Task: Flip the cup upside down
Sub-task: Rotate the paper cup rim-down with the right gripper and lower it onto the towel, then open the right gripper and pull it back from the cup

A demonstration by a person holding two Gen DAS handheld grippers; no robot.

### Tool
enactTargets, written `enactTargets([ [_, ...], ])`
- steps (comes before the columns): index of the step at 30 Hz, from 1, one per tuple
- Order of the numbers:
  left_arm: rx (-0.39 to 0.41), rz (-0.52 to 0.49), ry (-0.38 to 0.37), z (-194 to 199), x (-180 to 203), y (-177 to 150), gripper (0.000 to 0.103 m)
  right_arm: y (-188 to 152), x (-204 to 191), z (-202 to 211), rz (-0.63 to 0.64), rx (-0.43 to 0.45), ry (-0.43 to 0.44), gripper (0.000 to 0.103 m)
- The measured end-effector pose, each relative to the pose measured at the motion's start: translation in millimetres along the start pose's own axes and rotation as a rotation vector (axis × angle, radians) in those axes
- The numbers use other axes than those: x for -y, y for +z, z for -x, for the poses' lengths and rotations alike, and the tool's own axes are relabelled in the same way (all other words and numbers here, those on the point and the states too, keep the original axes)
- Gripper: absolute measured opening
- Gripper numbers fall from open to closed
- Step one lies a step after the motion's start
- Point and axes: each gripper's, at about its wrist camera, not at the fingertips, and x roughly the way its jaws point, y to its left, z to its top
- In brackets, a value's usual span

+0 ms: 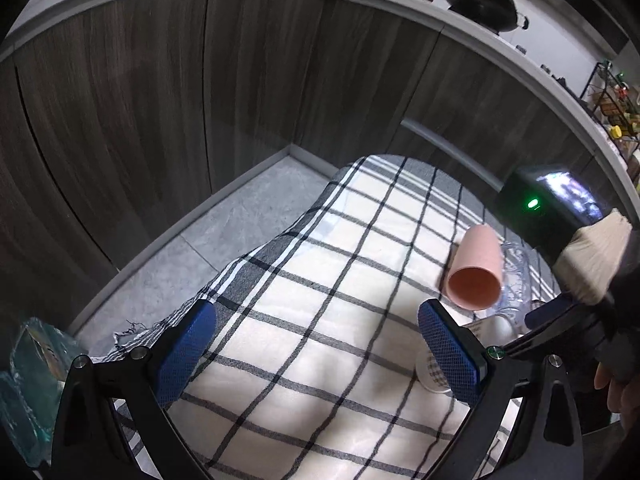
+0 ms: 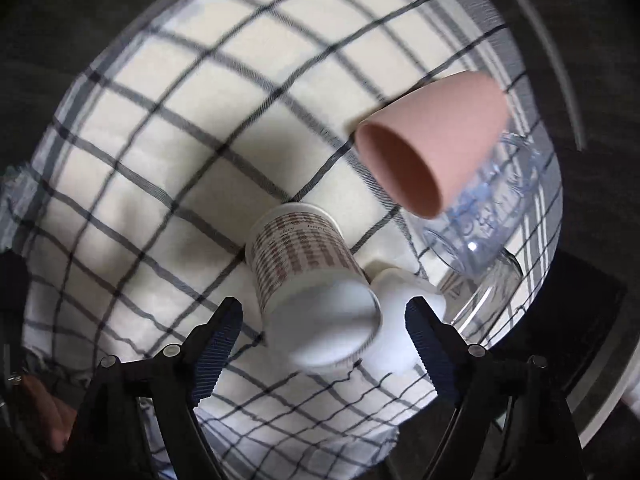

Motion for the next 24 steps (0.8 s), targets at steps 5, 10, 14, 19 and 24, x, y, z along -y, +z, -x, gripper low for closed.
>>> enactTargets([
  [5, 0.055, -0.034, -0.029, 28.5, 4.8, -6.4, 0.103, -46.7, 8.7, 39.1, -0.086, 0.2, 0.008, 0.083],
  [10, 0.08, -0.091, -0.07, 55.8, 14.4, -25.4, 0.103, -102.2, 22.3, 63.4, -0.212, 0.455, 0.003, 0.083],
  [14, 0.121, -0.173, -0.077, 77.0, 27.8, -41.0, 0.103, -161.3, 18.4, 79.0, -0.316, 0.671, -0.048, 0.085],
  [19, 0.175, -0.231, -0.086, 101.2, 34.5, -54.4, 0.103, -222.8, 13.3, 74.8, -0.483, 0.864, -0.098, 0.089],
  [24, 0.213, -0.286, -0.086, 118.1, 39.2, -66.8, 0.103, -266.6, 7.1, 56.5, -0.639, 0.974, -0.095, 0.091],
])
